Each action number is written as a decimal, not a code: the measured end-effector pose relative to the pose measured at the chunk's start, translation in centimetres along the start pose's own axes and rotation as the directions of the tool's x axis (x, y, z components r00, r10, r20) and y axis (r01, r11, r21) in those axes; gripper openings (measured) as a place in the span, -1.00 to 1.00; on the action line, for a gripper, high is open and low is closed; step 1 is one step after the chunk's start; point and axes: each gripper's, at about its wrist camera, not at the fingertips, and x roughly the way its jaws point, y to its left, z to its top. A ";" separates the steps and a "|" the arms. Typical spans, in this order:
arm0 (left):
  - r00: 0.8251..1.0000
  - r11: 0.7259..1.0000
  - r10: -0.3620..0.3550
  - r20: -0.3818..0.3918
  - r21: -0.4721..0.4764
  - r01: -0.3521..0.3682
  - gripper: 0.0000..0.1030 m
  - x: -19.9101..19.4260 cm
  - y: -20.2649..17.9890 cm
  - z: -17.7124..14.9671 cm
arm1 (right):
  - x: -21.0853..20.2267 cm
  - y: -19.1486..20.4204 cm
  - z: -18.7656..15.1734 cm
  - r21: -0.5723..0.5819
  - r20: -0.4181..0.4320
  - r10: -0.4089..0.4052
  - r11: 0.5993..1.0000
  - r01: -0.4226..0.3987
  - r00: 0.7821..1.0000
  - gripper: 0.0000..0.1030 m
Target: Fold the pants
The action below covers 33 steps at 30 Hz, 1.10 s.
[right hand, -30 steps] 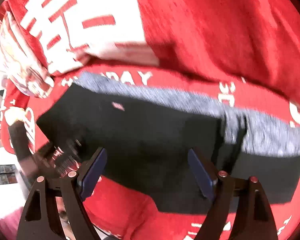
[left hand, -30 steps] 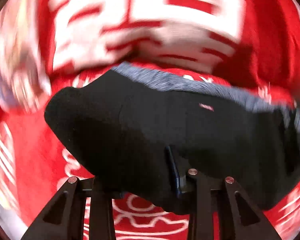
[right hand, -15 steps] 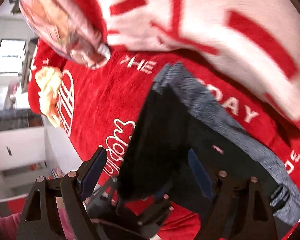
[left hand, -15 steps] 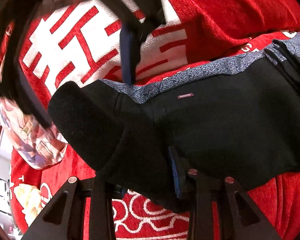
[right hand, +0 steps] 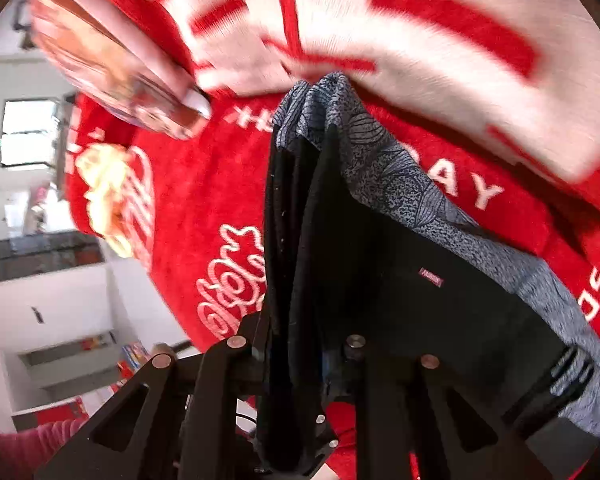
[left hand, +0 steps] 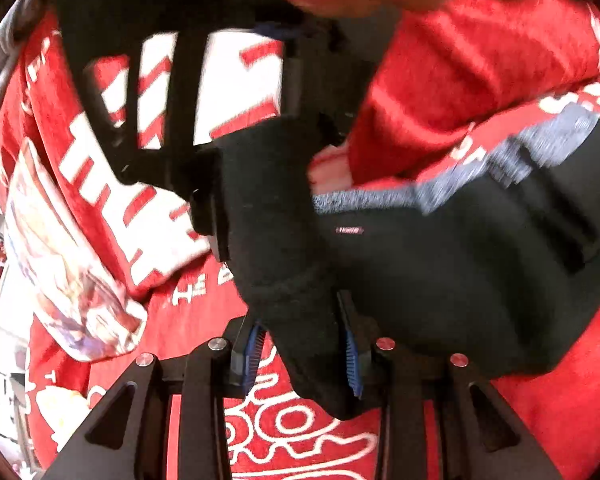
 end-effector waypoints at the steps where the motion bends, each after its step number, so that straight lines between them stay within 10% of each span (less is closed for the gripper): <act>1: 1.000 1.000 -0.010 0.014 -0.004 0.010 -0.31 -0.8 -0.3 0.7 | -1.5 -0.5 -1.2 0.007 0.039 0.032 0.999 -0.032 0.999 -0.65; 8: 0.988 0.995 -0.103 0.117 0.003 0.103 -0.31 -6.8 -5.0 6.1 | -10.6 -5.3 -7.9 0.063 0.253 0.147 0.984 -0.168 0.956 -0.65; 19: 0.954 0.954 -0.275 0.121 0.157 0.256 -0.31 -10.8 -19.8 11.8 | -20.1 -19.0 -22.7 0.215 0.470 0.106 0.949 -0.230 0.876 -0.65; 28: 0.955 0.923 -0.295 0.039 0.270 0.274 -0.31 -8.6 -30.1 11.8 | -18.5 -29.7 -28.6 0.342 0.534 0.075 0.892 -0.296 0.842 -0.66; 33: 0.961 0.912 -0.278 0.000 0.315 0.264 -0.31 -7.1 -32.8 11.0 | -15.9 -34.0 -30.1 0.421 0.507 0.020 0.867 -0.268 0.861 -0.65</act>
